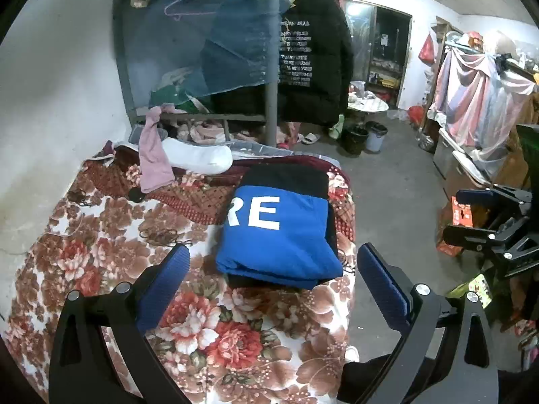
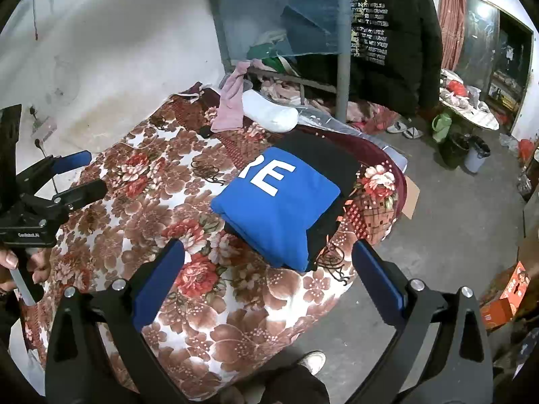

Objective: Fold large clothes

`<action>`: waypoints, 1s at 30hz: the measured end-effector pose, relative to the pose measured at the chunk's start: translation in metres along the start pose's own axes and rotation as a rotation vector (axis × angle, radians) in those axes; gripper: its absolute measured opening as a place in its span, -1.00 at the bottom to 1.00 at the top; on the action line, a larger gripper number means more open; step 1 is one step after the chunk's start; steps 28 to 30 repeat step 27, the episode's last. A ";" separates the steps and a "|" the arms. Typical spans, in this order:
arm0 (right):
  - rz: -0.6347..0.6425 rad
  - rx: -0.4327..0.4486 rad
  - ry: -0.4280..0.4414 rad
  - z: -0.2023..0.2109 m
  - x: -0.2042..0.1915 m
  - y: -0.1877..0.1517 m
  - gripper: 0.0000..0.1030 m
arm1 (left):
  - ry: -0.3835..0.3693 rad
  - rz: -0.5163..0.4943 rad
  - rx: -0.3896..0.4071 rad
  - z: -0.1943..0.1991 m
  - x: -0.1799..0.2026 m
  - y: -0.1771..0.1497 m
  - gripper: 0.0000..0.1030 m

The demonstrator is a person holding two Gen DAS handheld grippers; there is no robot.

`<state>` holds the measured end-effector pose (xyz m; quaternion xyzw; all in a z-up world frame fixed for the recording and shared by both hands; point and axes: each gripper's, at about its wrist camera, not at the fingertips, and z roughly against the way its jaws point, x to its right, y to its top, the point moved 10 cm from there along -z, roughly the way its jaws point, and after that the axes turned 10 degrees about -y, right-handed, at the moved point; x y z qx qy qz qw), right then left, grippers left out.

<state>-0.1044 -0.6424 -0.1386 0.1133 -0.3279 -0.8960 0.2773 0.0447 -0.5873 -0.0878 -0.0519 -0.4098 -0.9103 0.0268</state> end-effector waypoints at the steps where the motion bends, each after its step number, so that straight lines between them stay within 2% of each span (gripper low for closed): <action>1: 0.000 0.001 0.001 0.000 -0.001 0.002 0.91 | 0.000 -0.004 -0.003 0.000 0.000 0.001 0.90; 7: -0.023 -0.008 0.008 -0.003 -0.001 0.007 0.91 | 0.004 0.017 -0.002 0.000 -0.004 0.004 0.89; 8: -0.028 -0.012 0.014 -0.004 -0.001 0.008 0.91 | 0.022 0.022 0.008 0.002 -0.005 0.006 0.89; 10: -0.039 -0.017 0.022 -0.005 0.000 0.008 0.91 | -0.002 0.028 0.014 0.003 -0.002 0.008 0.89; 15: -0.035 -0.013 0.022 -0.004 0.001 0.009 0.91 | -0.006 0.013 -0.006 -0.003 0.000 0.007 0.89; 17: -0.033 -0.012 0.019 -0.004 0.001 0.011 0.91 | -0.041 0.024 -0.018 -0.005 0.002 0.006 0.89; 30: -0.034 -0.014 0.026 -0.005 -0.003 0.013 0.91 | -0.040 0.007 -0.029 -0.004 0.007 0.007 0.89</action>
